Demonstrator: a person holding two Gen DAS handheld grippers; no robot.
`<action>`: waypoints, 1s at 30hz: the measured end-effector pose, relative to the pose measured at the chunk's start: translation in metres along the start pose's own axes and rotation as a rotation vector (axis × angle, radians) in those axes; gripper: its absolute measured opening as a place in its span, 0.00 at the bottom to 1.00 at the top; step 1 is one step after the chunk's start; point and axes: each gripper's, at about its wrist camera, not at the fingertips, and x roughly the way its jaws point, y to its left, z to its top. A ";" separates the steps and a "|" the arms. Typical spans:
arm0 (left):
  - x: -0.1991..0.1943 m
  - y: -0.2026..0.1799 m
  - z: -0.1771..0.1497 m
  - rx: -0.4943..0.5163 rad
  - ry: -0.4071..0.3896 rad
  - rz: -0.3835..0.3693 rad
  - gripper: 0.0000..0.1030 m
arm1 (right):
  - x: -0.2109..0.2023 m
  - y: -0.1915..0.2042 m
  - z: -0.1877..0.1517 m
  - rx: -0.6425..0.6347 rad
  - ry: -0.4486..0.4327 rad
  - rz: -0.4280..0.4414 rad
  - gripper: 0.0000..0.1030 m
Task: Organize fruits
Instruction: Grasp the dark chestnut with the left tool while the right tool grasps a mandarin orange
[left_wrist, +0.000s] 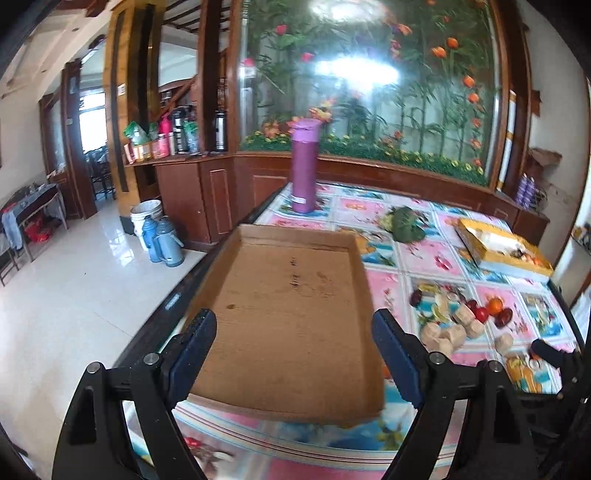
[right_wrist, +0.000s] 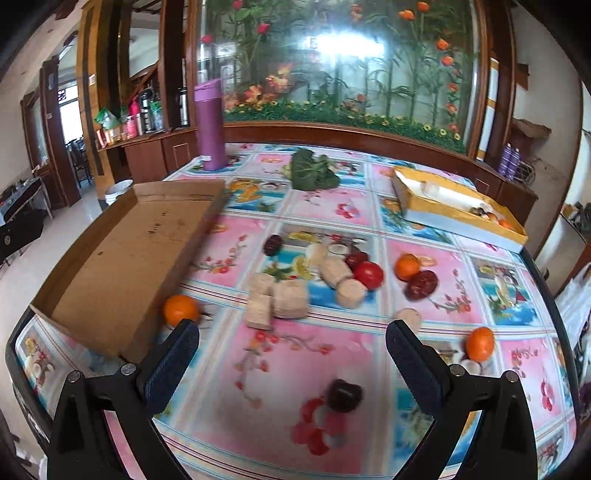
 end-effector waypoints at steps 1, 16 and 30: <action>0.003 -0.010 -0.001 0.017 0.010 -0.012 0.83 | -0.001 -0.014 -0.002 0.014 0.004 -0.021 0.99; 0.042 -0.101 -0.023 0.168 0.172 -0.150 0.83 | -0.004 -0.148 -0.029 0.175 0.067 -0.133 0.99; 0.061 -0.183 -0.062 0.308 0.312 -0.464 0.72 | 0.022 -0.179 -0.021 0.209 0.130 -0.096 0.86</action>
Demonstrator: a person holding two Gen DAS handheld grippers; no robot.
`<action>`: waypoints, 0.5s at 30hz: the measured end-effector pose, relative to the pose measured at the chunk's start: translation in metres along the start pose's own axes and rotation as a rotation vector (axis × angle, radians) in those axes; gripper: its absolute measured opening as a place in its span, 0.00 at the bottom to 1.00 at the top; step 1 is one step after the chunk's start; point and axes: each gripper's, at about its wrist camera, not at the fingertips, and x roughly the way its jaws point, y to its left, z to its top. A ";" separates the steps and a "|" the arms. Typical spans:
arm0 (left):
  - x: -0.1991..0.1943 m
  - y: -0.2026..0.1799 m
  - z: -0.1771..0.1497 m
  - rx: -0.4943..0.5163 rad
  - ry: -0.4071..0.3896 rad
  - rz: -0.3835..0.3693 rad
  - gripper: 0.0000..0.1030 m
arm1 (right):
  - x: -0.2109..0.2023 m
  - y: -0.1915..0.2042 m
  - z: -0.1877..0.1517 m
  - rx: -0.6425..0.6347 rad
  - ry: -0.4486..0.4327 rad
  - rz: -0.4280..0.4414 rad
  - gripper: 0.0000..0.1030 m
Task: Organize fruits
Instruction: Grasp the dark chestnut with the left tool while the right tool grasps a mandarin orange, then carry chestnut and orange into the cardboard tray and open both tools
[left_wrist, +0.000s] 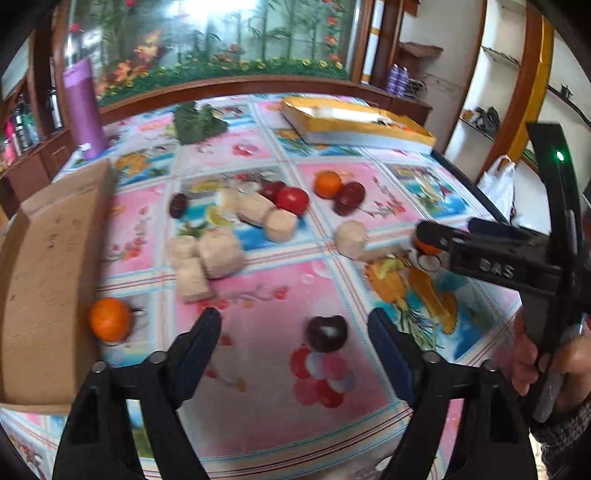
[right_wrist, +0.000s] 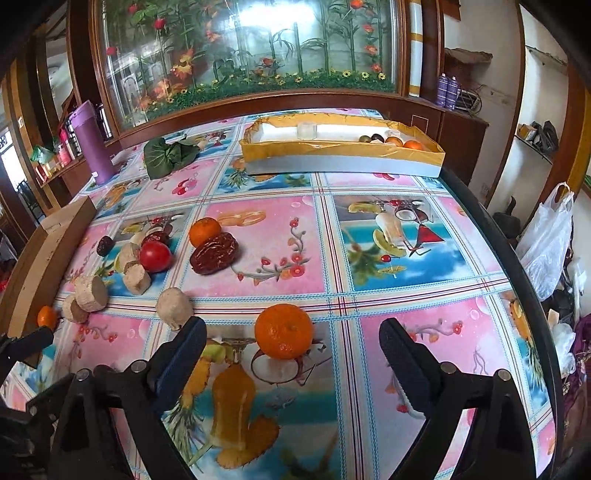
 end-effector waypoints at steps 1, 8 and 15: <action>0.004 -0.003 0.000 0.006 0.012 -0.009 0.71 | 0.004 0.000 0.002 -0.005 0.011 -0.006 0.81; 0.021 -0.008 -0.003 0.009 0.070 -0.026 0.52 | 0.026 0.002 0.002 -0.020 0.076 -0.025 0.71; 0.016 -0.010 -0.004 0.006 0.054 -0.044 0.22 | 0.026 0.009 0.001 -0.053 0.084 -0.013 0.35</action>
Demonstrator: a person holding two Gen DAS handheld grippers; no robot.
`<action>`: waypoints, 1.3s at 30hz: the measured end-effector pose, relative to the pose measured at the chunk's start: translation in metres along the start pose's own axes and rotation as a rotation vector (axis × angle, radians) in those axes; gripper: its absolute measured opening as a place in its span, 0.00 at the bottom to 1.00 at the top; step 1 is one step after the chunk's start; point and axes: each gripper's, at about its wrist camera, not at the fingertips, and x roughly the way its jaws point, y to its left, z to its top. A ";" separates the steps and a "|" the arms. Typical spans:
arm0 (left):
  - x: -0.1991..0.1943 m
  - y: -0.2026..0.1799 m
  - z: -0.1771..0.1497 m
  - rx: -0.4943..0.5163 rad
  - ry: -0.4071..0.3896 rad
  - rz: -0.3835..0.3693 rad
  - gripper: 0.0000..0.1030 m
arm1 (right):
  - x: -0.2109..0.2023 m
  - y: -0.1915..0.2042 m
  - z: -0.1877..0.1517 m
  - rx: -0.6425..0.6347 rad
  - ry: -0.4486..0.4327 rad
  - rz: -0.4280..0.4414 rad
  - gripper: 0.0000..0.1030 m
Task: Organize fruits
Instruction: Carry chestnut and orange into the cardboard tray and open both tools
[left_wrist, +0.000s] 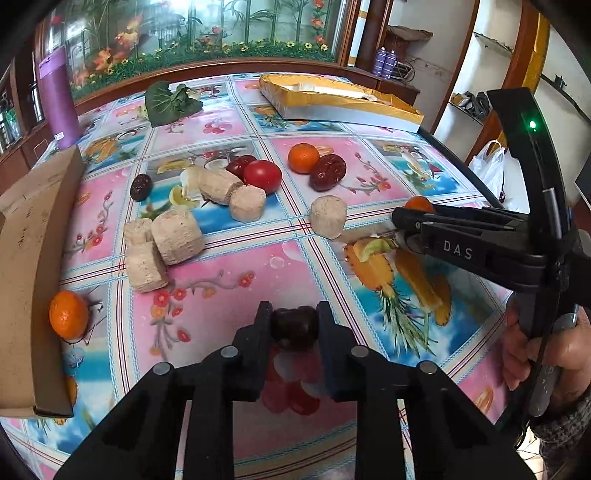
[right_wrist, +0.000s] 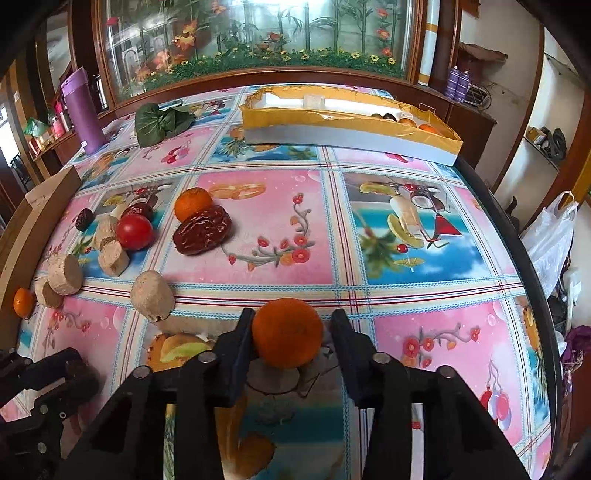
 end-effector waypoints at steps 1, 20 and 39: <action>-0.002 0.000 -0.001 -0.003 -0.003 0.001 0.22 | -0.001 0.003 0.000 -0.010 0.002 -0.016 0.35; -0.180 0.143 0.017 -0.215 -0.273 0.106 0.22 | -0.120 0.084 0.033 -0.137 -0.164 0.177 0.36; -0.045 0.355 0.086 -0.510 -0.027 0.244 0.22 | 0.044 0.330 0.138 -0.328 0.026 0.355 0.36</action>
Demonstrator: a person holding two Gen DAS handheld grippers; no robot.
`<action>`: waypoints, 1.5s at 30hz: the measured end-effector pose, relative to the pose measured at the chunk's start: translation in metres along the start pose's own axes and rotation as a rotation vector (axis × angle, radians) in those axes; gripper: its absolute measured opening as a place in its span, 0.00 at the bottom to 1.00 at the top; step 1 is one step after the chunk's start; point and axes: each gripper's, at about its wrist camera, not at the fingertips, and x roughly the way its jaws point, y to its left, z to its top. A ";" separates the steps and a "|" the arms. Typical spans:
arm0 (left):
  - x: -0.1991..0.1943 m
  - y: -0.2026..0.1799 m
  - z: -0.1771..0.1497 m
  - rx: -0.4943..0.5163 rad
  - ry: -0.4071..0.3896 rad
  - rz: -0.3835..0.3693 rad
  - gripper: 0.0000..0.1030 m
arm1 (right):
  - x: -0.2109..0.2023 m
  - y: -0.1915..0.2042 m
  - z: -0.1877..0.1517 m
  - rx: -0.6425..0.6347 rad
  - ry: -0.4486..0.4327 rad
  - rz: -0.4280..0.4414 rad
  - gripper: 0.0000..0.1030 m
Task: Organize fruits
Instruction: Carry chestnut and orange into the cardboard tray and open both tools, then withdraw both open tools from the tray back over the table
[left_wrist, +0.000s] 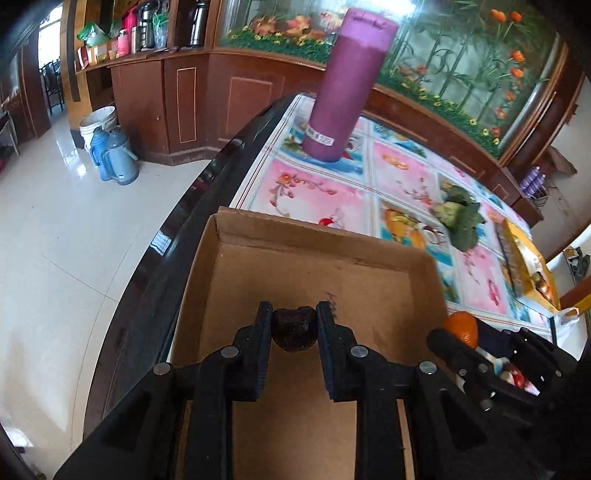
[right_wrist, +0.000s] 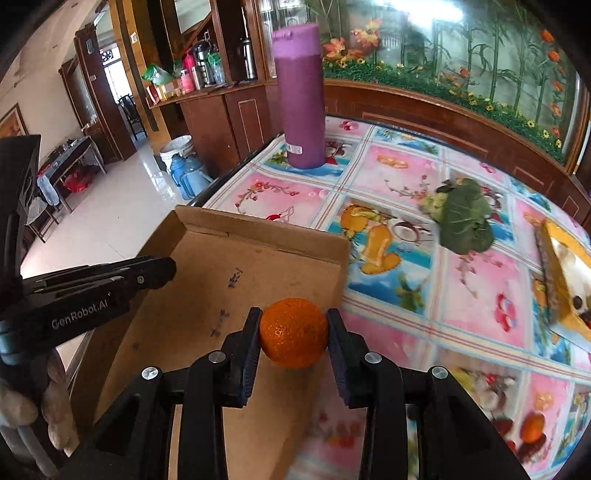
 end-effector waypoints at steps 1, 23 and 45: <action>0.006 0.000 0.003 0.001 0.002 0.008 0.22 | 0.008 0.000 0.003 0.003 0.008 0.003 0.36; -0.020 -0.022 -0.041 0.041 -0.105 0.012 0.58 | -0.027 -0.021 -0.002 0.040 -0.107 0.013 0.65; -0.093 -0.035 -0.099 0.119 -0.195 0.035 0.66 | -0.175 -0.196 -0.188 0.324 -0.146 -0.193 0.70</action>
